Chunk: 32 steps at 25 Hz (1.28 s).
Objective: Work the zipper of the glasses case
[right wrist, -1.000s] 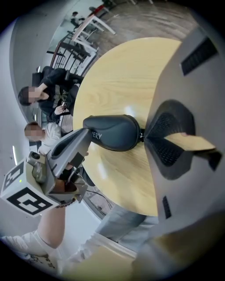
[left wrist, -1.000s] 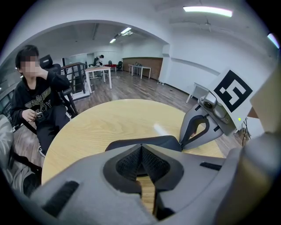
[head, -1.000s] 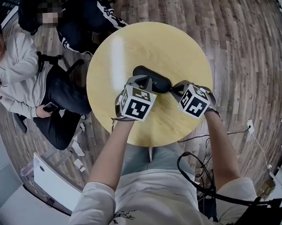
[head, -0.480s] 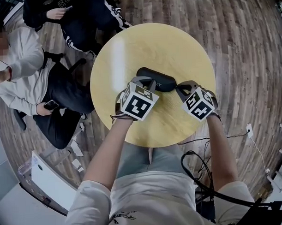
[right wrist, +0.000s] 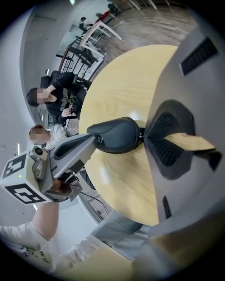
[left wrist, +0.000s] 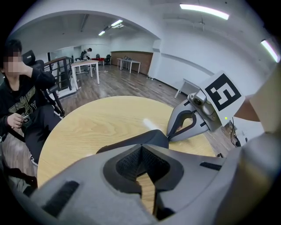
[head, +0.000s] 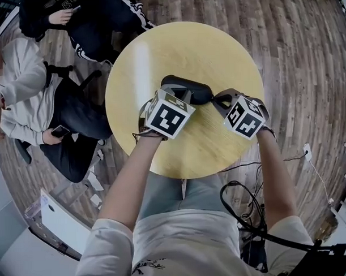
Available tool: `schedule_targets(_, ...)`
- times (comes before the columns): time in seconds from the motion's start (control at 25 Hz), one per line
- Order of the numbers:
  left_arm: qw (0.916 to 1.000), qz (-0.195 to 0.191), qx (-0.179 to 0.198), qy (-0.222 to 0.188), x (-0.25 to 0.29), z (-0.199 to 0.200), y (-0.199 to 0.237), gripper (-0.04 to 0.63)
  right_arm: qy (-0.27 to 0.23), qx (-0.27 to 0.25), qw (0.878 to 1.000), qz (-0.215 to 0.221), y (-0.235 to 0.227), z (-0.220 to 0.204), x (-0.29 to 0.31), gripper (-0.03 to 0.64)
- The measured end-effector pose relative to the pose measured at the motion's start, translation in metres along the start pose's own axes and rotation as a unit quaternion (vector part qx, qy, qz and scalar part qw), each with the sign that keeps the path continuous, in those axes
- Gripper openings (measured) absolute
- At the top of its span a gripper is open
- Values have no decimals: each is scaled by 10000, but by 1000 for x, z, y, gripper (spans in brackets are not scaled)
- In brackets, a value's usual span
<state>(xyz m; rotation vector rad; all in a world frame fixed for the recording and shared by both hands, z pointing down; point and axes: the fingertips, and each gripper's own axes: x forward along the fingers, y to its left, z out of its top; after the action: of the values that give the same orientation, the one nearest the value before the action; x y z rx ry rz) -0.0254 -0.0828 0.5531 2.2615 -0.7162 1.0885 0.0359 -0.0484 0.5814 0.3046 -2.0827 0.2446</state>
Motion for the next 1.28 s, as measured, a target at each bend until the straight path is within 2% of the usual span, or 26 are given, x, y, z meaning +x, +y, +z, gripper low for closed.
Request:
schedule_targets(0.2,10000,18,10,-33,1,-4,0,6,-62,446,9988,-192,9,-1,2,0)
schedule_targets(0.52,10000,18,19,-67,-2,-5,-1,6,138,458,9987,-200,23,3,5,0)
schedule_targets(0.64,9999,-47,-60,-84,-1,-6,-2,6,-69,1011,9945,-268,34,7,16,0)
schedule_targets(0.76,9999,-52,-75,-138,-1,-5,-1,6,-407,1717,9837,-336,44,20,24,0)
schedule_targets(0.88,9997,-81,-38,-207,-4,-5,0,6,-606,2103,9741,-561,45,26,28,0)
schedule_targets(0.96,9991,-117,-88,-396,-12,1,2,6,-593,2029,9745,-755,39,19,20,0)
schedule_targets(1.08,9972,7,-258,-707,-26,13,16,6,-363,1494,9840,-895,21,1,0,0)
schedule_targets(1.28,9990,-443,-45,-88,-6,4,0,6,-91,740,9925,-971,-23,-19,-18,0)
